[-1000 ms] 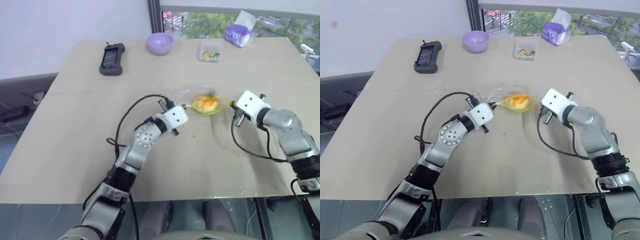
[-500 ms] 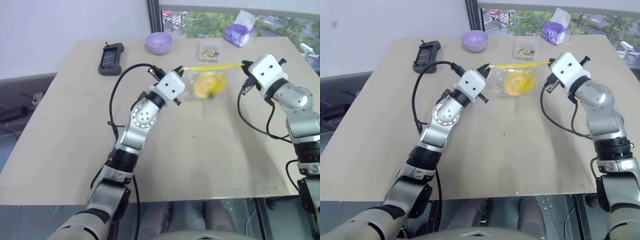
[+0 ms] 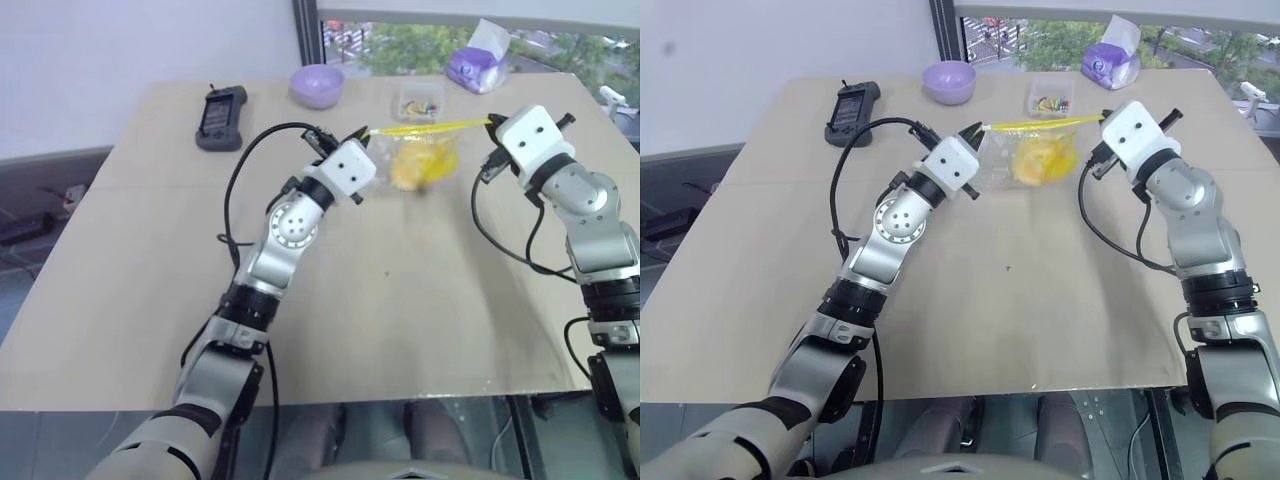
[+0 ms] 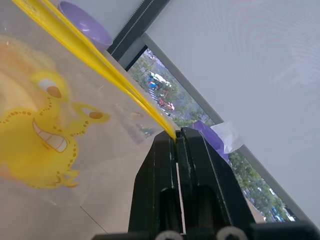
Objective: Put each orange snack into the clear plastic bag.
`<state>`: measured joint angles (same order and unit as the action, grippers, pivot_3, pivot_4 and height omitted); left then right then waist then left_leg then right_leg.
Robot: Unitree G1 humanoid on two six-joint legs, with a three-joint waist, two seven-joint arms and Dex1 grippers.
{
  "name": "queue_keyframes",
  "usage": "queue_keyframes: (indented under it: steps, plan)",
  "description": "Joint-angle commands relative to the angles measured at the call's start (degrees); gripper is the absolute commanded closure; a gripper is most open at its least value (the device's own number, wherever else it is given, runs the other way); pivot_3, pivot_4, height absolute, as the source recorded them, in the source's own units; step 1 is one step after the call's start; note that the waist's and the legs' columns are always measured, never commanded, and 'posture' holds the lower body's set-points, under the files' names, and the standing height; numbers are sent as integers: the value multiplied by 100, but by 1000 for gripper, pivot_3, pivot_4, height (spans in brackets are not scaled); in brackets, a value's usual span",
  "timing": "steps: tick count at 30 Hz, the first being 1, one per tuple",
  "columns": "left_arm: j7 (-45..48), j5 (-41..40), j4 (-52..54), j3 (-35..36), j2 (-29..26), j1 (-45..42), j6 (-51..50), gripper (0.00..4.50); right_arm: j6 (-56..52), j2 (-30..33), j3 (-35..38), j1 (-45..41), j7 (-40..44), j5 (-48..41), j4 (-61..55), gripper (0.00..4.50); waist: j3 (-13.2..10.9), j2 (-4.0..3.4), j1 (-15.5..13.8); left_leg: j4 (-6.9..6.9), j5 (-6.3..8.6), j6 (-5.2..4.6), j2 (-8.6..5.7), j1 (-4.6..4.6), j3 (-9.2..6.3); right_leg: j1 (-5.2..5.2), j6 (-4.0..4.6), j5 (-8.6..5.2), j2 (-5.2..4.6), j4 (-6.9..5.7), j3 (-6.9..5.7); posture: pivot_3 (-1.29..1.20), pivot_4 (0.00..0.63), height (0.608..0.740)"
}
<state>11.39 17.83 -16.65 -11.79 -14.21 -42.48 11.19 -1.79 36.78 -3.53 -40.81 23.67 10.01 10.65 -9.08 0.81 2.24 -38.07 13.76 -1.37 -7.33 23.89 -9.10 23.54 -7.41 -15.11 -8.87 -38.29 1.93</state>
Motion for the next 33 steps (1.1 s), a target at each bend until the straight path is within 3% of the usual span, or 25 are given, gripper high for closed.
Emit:
queue_keyframes:
  steps: [1,2,5,9,12,16,22,33]
  plan:
    - [318,-133,403,-18,-104,344,-158,4500,-242,206,212,404,373,-203,-533,4443,1,-1,-2,0,0,0,0,0,-1,0,0,0,0,0,0,0,150,740]
    - [452,-159,515,-55,-111,472,-250,4500,-351,250,186,561,533,-255,-675,4443,1,-1,0,0,0,0,0,0,-1,-1,0,0,0,0,0,0,150,740]
    - [795,-195,917,-190,-101,910,-529,4500,-707,429,130,1119,1051,-424,-1193,3580,1,-2,-12,1,0,-1,0,0,-1,0,0,0,0,1,0,0,150,740]
    - [1024,-266,1430,-285,7,1249,-934,4500,-1295,775,-28,1668,1721,-498,-1893,1737,-1,-4,-14,-7,0,-2,-1,1,-1,-1,0,0,0,-8,0,0,150,740]
    - [1099,-255,1653,-340,87,1382,-1150,4500,-1798,1021,-22,1770,2167,-673,-2448,1737,0,-5,-11,-13,1,-2,1,-2,0,-2,0,0,1,-16,0,0,150,740]
    - [1132,-218,1843,-379,96,1445,-1274,4500,-2217,1259,74,1280,2429,-753,-2956,1737,0,-5,-8,-14,1,-2,1,-3,4,-2,0,0,2,-18,2,0,150,740]
    - [1138,-234,1800,-427,94,1379,-1189,4500,-2427,641,-550,472,2427,-805,-3286,1737,1,-1,-27,-14,1,-2,4,-3,2,-2,0,0,2,-16,1,0,150,740]
    - [1099,-190,1795,-476,138,1301,-1115,4500,-1653,162,-1468,-45,2641,-367,-2666,1737,0,0,-144,-15,1,-2,0,-1,-2,-1,0,0,0,-13,-1,0,150,740]
